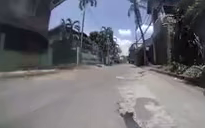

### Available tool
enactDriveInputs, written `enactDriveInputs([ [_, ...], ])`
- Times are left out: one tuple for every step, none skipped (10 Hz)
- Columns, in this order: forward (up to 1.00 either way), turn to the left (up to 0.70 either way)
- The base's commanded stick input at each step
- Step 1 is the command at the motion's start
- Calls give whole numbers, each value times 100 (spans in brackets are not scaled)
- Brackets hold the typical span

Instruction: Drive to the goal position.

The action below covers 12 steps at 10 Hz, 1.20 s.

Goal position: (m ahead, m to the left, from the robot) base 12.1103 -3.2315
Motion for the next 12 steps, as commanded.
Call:
enactDriveInputs([
  [85, 0],
  [85, 0],
  [85, 0],
  [85, 0],
  [85, 0],
  [85, 0],
  [85, 0],
  [85, 0],
  [85, 0],
  [85, 0],
  [85, 0],
  [85, 0],
])
